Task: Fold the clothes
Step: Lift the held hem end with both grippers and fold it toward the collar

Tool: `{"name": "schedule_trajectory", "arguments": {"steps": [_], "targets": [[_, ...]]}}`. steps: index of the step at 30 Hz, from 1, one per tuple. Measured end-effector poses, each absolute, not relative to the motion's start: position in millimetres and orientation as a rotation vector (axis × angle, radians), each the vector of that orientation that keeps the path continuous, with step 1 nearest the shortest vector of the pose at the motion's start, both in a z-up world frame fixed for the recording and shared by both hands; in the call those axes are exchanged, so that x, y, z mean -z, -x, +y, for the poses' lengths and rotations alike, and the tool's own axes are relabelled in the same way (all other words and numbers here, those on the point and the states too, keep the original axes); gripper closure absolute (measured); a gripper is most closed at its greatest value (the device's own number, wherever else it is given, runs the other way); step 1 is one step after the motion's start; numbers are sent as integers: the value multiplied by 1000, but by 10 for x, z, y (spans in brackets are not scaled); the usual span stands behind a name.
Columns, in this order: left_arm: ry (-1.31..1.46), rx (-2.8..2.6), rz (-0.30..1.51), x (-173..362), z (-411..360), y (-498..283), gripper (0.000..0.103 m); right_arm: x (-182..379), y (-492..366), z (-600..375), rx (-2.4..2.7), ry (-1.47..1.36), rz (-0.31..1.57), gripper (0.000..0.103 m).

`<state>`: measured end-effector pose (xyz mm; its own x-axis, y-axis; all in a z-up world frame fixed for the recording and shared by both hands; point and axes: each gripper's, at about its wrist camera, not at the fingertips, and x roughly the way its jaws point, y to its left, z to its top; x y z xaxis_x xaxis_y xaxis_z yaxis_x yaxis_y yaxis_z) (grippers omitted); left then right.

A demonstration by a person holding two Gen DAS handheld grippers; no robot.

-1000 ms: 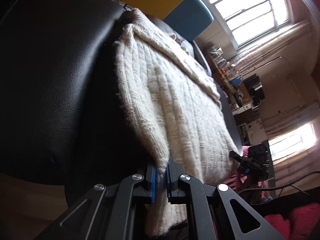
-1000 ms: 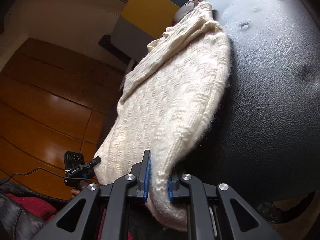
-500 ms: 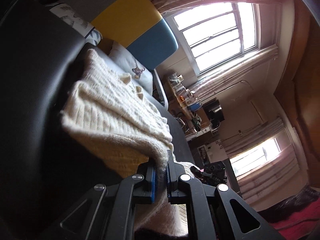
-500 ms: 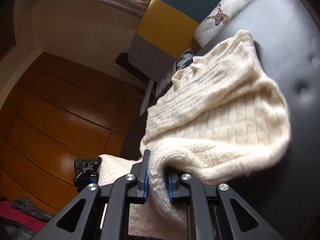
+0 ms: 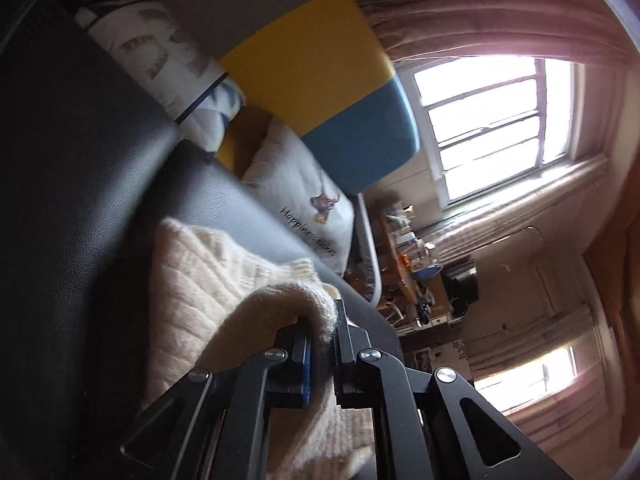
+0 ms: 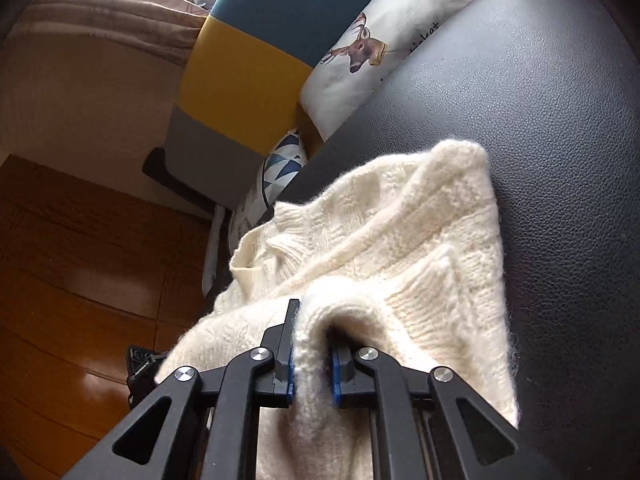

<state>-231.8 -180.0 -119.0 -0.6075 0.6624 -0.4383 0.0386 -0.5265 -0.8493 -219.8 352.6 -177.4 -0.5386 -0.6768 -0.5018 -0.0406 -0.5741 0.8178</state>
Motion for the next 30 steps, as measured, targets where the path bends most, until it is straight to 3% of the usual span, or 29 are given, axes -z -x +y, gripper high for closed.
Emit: {"name": "schedule_trajectory", "arguments": {"steps": [5,8,12,14,18,21,26,30], "targets": [[1170,-2140,-1240,1324,-1809,1757,96,1777,1717,3473,2116,-1278,-1035,94],[1205,-2116,-1239,1394,-1813,1402,96,1821,1334,3527,2076,-1294,-1087,94],[1252,-2083,-1237,1489,-1820,929,95,1795,1029,3568,1900,-1280,-1256,72],[1270,-2068,-1239,1488,-1834,719,95,1746,988,3552,1838,-1255,-1284,70],[1191,-2005,-1384,1368,-1962,626,95,1703,1104,3620,1797,-1133,-1420,67],[1101,-1947,-1488,1279,-2007,734,95,1829,1343,3727,1819,-1090,-1627,63],[1108,-1903,-1695,1394,-2059,1091,95,2127,1537,3856,1748,-1100,-1903,66],[1192,-1960,-1678,1485,-2092,1134,94,2101,1518,3811,1773,-1130,-1834,66]]}}
